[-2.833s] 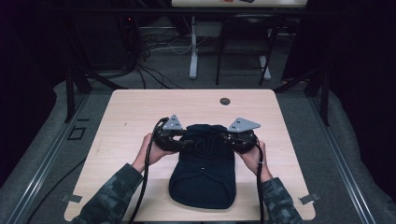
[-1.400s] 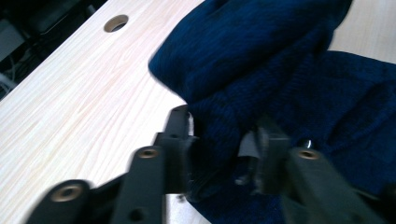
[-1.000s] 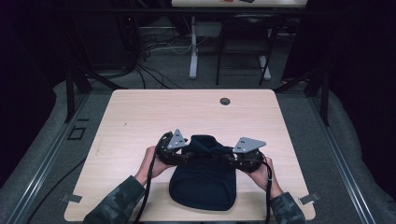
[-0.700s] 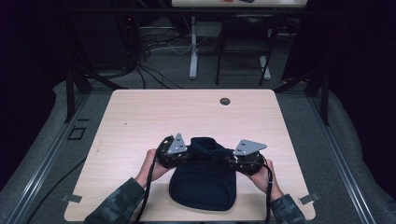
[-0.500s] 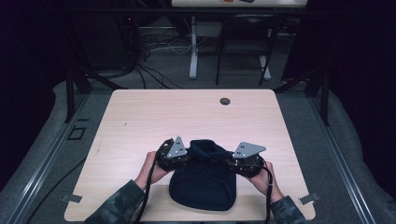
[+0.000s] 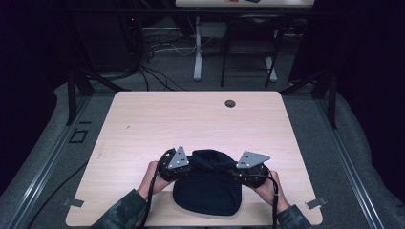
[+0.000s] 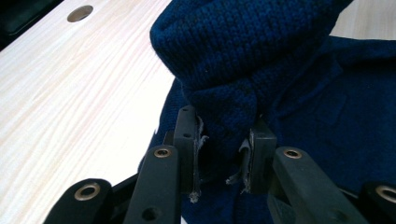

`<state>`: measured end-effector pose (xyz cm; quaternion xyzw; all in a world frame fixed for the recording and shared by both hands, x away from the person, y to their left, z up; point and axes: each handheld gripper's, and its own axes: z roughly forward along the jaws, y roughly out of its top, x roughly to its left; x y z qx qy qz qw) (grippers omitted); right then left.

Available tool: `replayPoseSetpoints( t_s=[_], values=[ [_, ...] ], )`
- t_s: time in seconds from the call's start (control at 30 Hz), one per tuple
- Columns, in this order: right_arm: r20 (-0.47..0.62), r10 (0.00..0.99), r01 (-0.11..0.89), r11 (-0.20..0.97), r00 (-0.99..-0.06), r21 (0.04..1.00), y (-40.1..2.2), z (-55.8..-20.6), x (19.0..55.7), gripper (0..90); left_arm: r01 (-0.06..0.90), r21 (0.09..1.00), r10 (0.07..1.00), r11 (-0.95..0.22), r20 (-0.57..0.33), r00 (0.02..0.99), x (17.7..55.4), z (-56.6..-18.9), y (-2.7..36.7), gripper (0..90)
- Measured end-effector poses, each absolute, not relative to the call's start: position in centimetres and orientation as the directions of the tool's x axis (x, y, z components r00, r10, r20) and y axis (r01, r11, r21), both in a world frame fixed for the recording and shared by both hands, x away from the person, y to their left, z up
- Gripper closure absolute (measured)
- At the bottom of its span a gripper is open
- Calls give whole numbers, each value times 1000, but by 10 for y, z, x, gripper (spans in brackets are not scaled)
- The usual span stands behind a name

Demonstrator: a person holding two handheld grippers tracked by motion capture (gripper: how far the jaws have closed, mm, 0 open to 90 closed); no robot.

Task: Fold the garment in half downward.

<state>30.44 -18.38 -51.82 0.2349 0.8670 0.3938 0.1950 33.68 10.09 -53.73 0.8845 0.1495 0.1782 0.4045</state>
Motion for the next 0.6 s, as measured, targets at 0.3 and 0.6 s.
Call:
replayPoseSetpoints(
  t_s=[0.3,0.6],
  values=[
    [-134,551,273,593,-824,758,-184,-527,298,682,129,761,397,-636,179,900,328,-548,102,720],
    [-126,533,281,616,-836,736,-181,-540,290,679,134,736,376,-664,174,910,324,-557,103,712]
  ],
)
